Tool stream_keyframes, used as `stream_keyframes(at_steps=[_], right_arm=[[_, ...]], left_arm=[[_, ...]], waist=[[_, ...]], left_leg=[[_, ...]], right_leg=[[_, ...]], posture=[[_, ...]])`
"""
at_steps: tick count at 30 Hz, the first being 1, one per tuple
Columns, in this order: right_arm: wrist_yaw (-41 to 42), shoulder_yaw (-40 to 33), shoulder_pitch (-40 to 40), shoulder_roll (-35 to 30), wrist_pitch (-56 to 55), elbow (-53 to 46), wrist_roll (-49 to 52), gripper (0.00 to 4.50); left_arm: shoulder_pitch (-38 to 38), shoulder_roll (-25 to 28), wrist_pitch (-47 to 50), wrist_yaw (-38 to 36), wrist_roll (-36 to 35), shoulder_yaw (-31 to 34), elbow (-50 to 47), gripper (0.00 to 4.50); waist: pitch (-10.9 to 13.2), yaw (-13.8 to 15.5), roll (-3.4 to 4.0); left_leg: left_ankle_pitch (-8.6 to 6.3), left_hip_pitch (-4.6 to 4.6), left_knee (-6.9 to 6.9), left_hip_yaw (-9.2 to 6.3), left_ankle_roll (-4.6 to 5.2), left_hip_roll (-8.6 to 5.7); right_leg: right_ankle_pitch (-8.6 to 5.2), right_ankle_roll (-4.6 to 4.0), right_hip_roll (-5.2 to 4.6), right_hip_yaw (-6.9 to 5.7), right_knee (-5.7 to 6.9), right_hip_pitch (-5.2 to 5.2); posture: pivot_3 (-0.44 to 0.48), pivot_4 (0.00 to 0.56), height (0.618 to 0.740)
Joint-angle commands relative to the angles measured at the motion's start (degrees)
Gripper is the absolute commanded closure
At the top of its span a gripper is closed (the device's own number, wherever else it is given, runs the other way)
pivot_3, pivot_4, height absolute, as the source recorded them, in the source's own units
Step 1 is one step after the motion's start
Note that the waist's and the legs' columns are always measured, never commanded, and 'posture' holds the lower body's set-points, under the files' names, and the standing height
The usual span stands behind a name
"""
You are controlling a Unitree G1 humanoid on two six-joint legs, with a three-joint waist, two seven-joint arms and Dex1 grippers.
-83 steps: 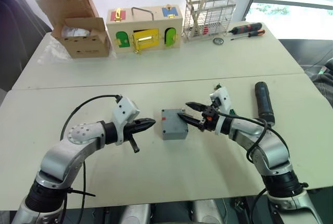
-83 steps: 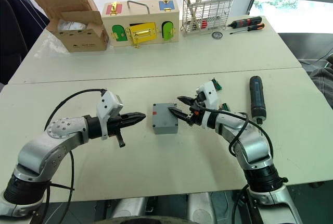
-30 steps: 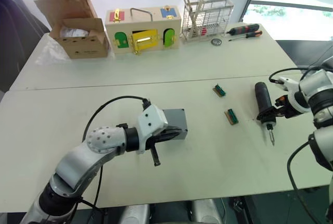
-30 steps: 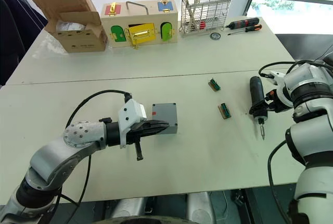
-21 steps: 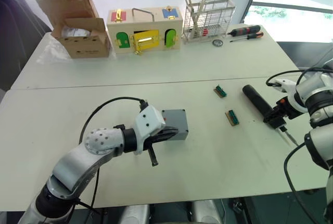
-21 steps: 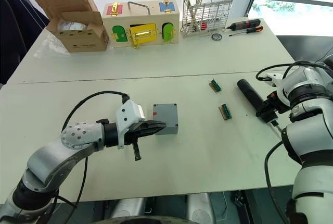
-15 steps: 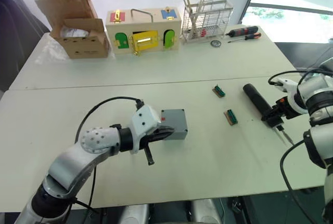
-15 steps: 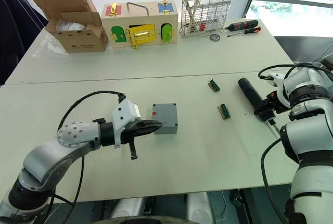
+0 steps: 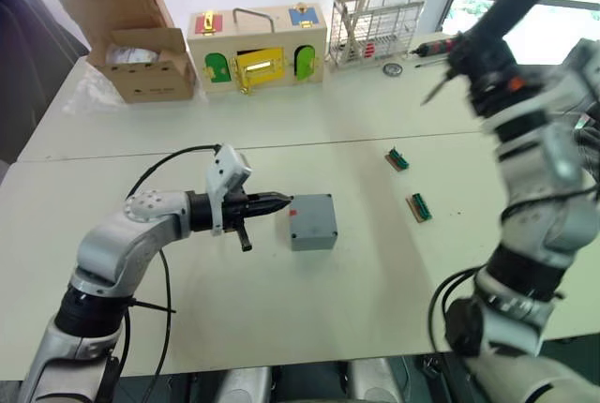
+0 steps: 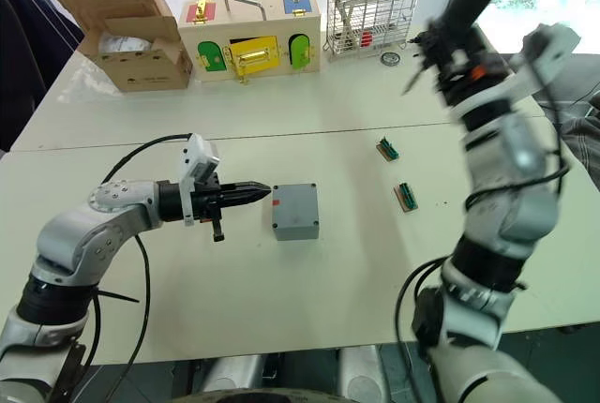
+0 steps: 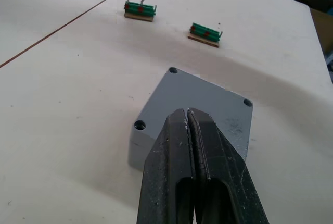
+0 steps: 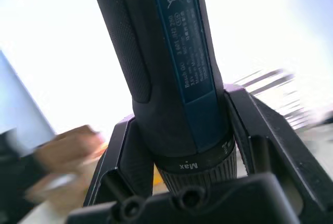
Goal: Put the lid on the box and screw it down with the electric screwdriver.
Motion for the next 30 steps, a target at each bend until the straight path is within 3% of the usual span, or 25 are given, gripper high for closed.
stream_keyframes(at_steps=[1, 10, 16, 30], right_arm=[[-2.7, 5.2, 4.3, 5.2, -1.2, -8.1, 4.3, 2.71], [1.2, 16.4, 13.2, 4.1, -7.3, -6.8, 1.9, 2.71], [2.1, 18.4, 14.8, 2.5, -7.9, -6.3, 2.2, 2.71], [2.8, 20.7, 18.2, 0.8, -10.0, -4.4, 1.0, 2.71]], left_arm=[[-2.0, 0.2, -1.1, -1.1, 1.1, -1.9, -0.7, 4.50], [-0.7, -1.1, -4.7, -0.5, 7.3, -8.0, 0.0, 4.50], [-0.3, -3.5, -8.3, 0.6, 12.0, -10.8, 4.0, 4.50], [0.6, -4.8, -9.7, -0.1, 13.0, -10.4, 4.9, 4.50]], waist=[[0.0, 0.1, 0.02], [0.0, -0.4, 0.02], [0.0, 0.0, 0.02], [0.0, 0.0, 0.02]], left_leg=[[-0.07, 0.02, 0.22, -0.01, 0.12, 0.00], [-0.17, 0.00, 0.09, -0.04, 0.24, 0.01], [-0.16, 0.03, 0.19, -0.04, 0.22, 0.02], [-0.16, 0.03, 0.21, -0.05, 0.22, 0.03]], right_leg=[[0.00, 0.00, 0.00, -0.01, 0.07, 0.07], [-0.01, 0.01, 0.05, -0.01, 0.11, 0.00], [-0.01, 0.01, 0.10, -0.03, 0.09, 0.02], [-0.01, 0.01, 0.09, -0.02, 0.09, 0.04]], posture=[[0.000, 0.150, 0.734], [0.000, 0.150, 0.734], [0.000, 0.150, 0.734], [0.000, 0.150, 0.734]])
